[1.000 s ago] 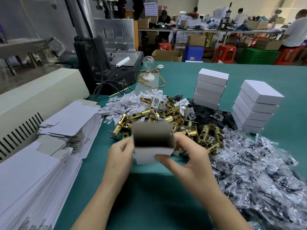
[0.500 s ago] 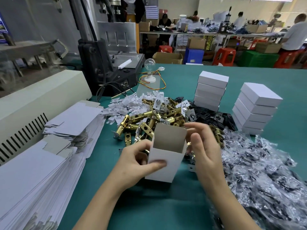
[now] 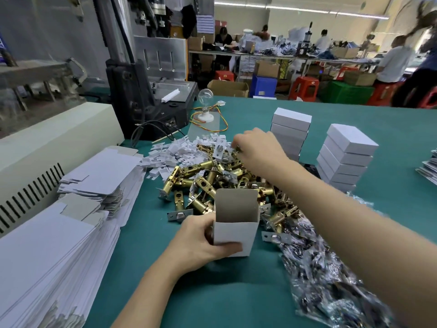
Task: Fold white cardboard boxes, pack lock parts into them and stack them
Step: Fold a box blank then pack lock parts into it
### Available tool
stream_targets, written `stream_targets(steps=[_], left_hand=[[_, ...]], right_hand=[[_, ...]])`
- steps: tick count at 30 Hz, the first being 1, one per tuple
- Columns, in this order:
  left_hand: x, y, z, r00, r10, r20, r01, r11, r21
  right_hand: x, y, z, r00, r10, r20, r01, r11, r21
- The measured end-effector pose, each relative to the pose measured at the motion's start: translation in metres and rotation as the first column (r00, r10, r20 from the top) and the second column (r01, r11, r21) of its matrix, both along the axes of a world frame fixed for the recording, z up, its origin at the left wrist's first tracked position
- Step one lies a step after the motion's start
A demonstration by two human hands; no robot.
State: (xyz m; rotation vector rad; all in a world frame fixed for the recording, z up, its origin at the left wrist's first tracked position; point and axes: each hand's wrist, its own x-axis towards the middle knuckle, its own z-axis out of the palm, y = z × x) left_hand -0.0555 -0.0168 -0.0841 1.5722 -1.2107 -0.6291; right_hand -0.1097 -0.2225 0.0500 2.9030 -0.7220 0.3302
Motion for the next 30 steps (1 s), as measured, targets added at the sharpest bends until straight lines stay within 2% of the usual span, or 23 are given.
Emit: stream_targets(steps=[3,6,8,13,16,18,19,20,21,22,23,24,25,26,28,30], left_hand=[[0.001,0.001,0.0,1.0,-0.005,-0.01,0.005,1.0,-0.002],[0.001,0.0,-0.001,1.0,0.002,-0.001,-0.002,1.0,-0.002],[0.002,0.0,-0.001,1.0,0.001,0.006,-0.001,1.0,0.004],[0.002,-0.001,-0.003,1.0,0.013,0.014,-0.013,1.0,0.009],[0.002,-0.002,-0.005,0.999,0.021,0.033,-0.022,1.0,0.021],[0.002,-0.003,-0.006,0.999,0.028,0.039,-0.028,0.999,0.02],[0.002,-0.003,-0.005,0.999,0.034,0.04,-0.034,0.999,0.019],[0.002,-0.004,-0.005,0.999,0.041,0.035,-0.042,0.999,0.018],[0.001,-0.004,-0.005,0.998,0.05,0.026,-0.051,0.999,0.016],[0.001,-0.004,-0.005,0.998,0.059,0.018,-0.059,0.998,0.014],[0.0,-0.004,-0.006,0.998,0.069,0.013,-0.069,0.998,0.011],[0.0,-0.004,-0.006,0.997,0.083,0.011,-0.083,0.997,0.006],[-0.001,-0.004,-0.006,0.995,0.099,0.011,-0.099,0.995,-0.001],[-0.001,-0.004,-0.006,0.993,0.115,0.012,-0.114,0.993,-0.01],[-0.002,-0.004,-0.005,0.99,0.139,0.013,-0.139,0.99,-0.024],[-0.003,-0.004,-0.005,0.986,0.166,0.014,-0.166,0.986,-0.031]], right_hand=[[0.02,-0.008,0.004,0.956,-0.03,-0.292,-0.011,0.99,-0.139],[0.029,-0.013,0.007,0.908,-0.017,-0.419,-0.058,0.985,-0.166],[0.033,-0.017,0.004,0.896,0.012,-0.444,-0.104,0.977,-0.184],[0.026,-0.021,0.002,0.909,0.09,-0.408,-0.195,0.954,-0.226],[0.012,-0.03,0.009,0.954,0.081,-0.288,-0.155,0.957,-0.245],[0.002,-0.038,0.015,0.995,0.04,-0.095,-0.05,0.992,-0.114],[-0.004,-0.041,0.019,0.999,0.004,0.035,-0.005,0.999,0.04],[-0.011,-0.042,0.021,0.983,-0.05,0.178,0.001,0.965,0.263],[-0.018,-0.041,0.023,0.942,-0.125,0.311,-0.055,0.857,0.512],[-0.026,-0.037,0.024,0.886,-0.209,0.414,-0.169,0.686,0.708],[-0.034,-0.03,0.024,0.831,-0.285,0.477,-0.291,0.508,0.811],[-0.04,-0.023,0.023,0.785,-0.341,0.517,-0.399,0.36,0.843],[-0.047,-0.015,0.022,0.748,-0.375,0.548,-0.486,0.254,0.836],[-0.053,-0.006,0.02,0.723,-0.384,0.574,-0.548,0.186,0.815],[-0.067,0.014,0.016,0.709,-0.332,0.622,-0.605,0.165,0.778],[-0.077,0.034,0.013,0.731,-0.232,0.642,-0.577,0.291,0.763]])
